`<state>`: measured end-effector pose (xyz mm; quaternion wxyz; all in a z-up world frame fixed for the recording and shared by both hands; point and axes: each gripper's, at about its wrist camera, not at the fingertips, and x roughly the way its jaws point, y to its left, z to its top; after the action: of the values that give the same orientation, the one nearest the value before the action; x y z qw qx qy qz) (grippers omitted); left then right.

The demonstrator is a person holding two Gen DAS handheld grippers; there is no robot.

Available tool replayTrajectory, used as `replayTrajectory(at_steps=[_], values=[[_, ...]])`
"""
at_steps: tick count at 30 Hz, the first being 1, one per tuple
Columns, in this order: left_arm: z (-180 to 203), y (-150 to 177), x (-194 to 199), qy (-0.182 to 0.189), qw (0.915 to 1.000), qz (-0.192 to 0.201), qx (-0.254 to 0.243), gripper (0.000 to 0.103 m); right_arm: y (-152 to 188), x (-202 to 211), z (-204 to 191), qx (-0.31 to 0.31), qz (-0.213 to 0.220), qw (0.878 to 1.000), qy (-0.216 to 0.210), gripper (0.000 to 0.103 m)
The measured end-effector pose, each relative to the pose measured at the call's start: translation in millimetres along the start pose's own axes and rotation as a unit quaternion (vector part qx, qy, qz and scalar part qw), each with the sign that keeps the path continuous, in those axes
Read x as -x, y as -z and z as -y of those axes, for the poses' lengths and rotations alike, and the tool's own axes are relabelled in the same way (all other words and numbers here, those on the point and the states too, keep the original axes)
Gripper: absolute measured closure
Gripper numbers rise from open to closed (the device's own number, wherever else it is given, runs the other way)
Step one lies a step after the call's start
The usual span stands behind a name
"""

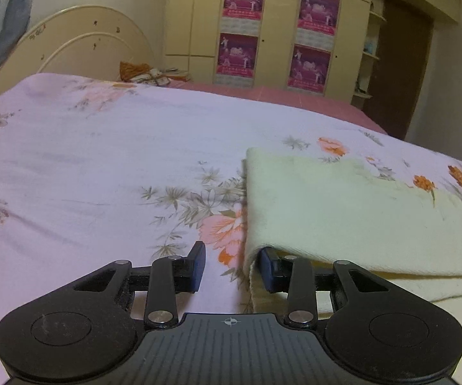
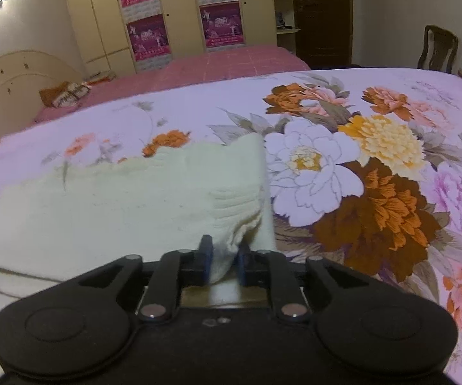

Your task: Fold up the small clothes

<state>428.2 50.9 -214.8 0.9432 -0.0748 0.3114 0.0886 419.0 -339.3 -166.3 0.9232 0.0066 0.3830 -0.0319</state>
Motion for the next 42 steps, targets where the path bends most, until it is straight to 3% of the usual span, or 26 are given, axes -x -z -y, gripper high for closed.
replayTrajectory(at_steps=[5, 8, 11, 14, 17, 19, 21, 23, 27, 29, 31, 32, 38, 39, 42], values=[[-8.0, -4.2, 30.9, 0.021, 0.9995, 0.005, 0.023, 0.066, -8.6, 22.3, 6.4, -0.015, 0.045, 0.999, 0.022, 0.082], [-5.6, -7.9, 52.8, 0.044, 0.9984, 0.023, 0.026, 0.066, -12.1, 29.6, -3.2, 0.002, 0.051, 0.999, -0.016, 0.082], [16.2, -20.4, 46.5, 0.087, 0.9959, 0.027, -0.002, 0.066, -11.7, 21.2, -17.3, 0.014, 0.035, 0.998, -0.043, 0.082], [38.1, -28.2, 17.2, 0.118, 0.9929, -0.002, -0.017, 0.066, -9.2, 11.1, -31.6, 0.023, 0.018, 0.998, -0.053, 0.082], [36.3, -20.0, -20.5, 0.091, 0.9941, -0.058, -0.013, 0.066, -5.0, 6.2, -37.6, 0.039, 0.002, 0.998, -0.043, 0.083], [31.0, -15.2, -21.7, 0.096, 0.9944, -0.037, -0.024, 0.066, -0.5, -1.2, -28.8, 0.048, -0.009, 0.999, -0.013, 0.084], [34.8, -16.2, -19.7, 0.091, 0.9943, -0.040, -0.039, 0.066, 1.7, -2.0, -13.7, 0.036, -0.003, 0.999, -0.023, 0.087], [34.1, -20.8, -14.6, 0.088, 0.9948, -0.048, -0.019, 0.066, 0.1, 1.0, -9.5, 0.026, -0.007, 0.999, -0.023, 0.087], [46.0, -15.2, 12.2, 0.095, 0.9941, -0.028, -0.043, 0.066, 1.1, 19.6, -16.1, 0.019, 0.004, 0.999, -0.036, 0.076], [51.2, -7.5, 12.8, 0.098, 0.9923, -0.039, -0.065, 0.065, 4.3, 23.7, -21.8, 0.030, 0.008, 0.999, -0.041, 0.073], [46.1, 1.2, 1.2, 0.088, 0.9931, -0.061, -0.050, 0.065, 9.8, 16.5, -25.6, 0.047, -0.006, 0.998, -0.029, 0.071], [43.0, 2.0, 2.4, 0.090, 0.9937, -0.052, -0.041, 0.065, 12.5, 11.4, -24.2, 0.046, -0.016, 0.998, -0.027, 0.071], [47.6, -5.4, 20.2, 0.089, 0.9932, -0.073, -0.015, 0.065, 8.5, 34.8, -20.7, 0.029, -0.007, 0.998, -0.051, 0.070], [50.9, -3.3, 22.7, 0.092, 0.9928, -0.076, -0.015, 0.063, 9.7, 39.9, -22.5, 0.030, -0.006, 0.998, -0.057, 0.068], [65.3, 7.5, 30.5, 0.097, 0.9912, -0.085, -0.031, 0.037, 18.5, 47.4, -34.7, 0.046, -0.015, 0.996, -0.079, 0.069]])
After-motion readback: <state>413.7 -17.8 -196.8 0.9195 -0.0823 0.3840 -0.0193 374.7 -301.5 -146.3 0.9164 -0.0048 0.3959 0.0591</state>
